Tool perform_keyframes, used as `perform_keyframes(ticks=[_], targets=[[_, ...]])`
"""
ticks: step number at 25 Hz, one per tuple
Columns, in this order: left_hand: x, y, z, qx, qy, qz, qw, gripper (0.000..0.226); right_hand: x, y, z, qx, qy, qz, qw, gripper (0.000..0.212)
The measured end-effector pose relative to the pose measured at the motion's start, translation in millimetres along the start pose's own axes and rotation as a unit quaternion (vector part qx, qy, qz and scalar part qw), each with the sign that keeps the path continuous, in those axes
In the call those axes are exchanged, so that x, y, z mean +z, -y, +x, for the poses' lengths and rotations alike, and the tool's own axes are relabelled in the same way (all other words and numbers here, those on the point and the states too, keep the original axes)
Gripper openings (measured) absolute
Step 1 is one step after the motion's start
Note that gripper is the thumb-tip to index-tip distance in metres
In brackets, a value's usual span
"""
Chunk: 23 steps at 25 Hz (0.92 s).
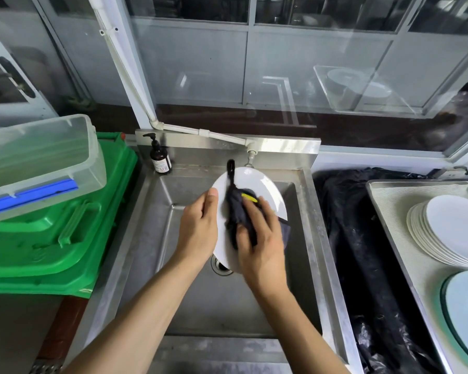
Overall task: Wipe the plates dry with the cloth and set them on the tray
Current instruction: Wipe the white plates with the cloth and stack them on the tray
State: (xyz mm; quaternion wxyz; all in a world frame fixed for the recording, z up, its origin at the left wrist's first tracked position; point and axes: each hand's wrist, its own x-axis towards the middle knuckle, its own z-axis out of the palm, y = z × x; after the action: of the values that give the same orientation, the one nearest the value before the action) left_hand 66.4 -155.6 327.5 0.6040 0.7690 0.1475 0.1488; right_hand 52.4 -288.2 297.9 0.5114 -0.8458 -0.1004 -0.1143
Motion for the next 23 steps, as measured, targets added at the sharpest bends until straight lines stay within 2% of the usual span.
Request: perform_keyframes(ticks=[2,3,9,11,15,20,23], targets=[[-1.8,-1.2,-1.9,0.005,-0.004,0.016,1.0,0.046,-12.1,-8.2,6.5,0.075,-0.042,-0.014,0.996,0.047],[-1.2,-1.2,-1.6,0.005,-0.004,0.016,1.0,0.048,-14.4,-10.2,6.5,0.087,-0.045,-0.02,0.995,0.047],[3.7,0.8,3.0,-0.015,-0.016,-0.012,1.0,0.037,3.3,12.1,-23.6,-0.062,0.055,-0.006,0.997,0.049],[-0.2,5.7,4.3,-0.042,-0.035,-0.03,0.998,0.036,-1.2,2.0,-23.9,-0.072,0.054,-0.033,0.995,0.047],[-1.9,9.5,3.6,-0.056,-0.053,-0.011,0.997,0.042,-7.3,-9.7,-28.7,0.073,0.026,-0.033,0.996,0.044],[6.4,11.9,-2.8,-0.085,-0.034,-0.033,0.995,0.037,-1.5,15.2,-41.3,-0.033,0.078,0.004,0.996,0.048],[8.2,11.4,-3.6,-0.093,-0.012,-0.056,0.994,0.036,-5.1,13.4,-45.8,-0.042,0.077,0.011,0.996,0.048]])
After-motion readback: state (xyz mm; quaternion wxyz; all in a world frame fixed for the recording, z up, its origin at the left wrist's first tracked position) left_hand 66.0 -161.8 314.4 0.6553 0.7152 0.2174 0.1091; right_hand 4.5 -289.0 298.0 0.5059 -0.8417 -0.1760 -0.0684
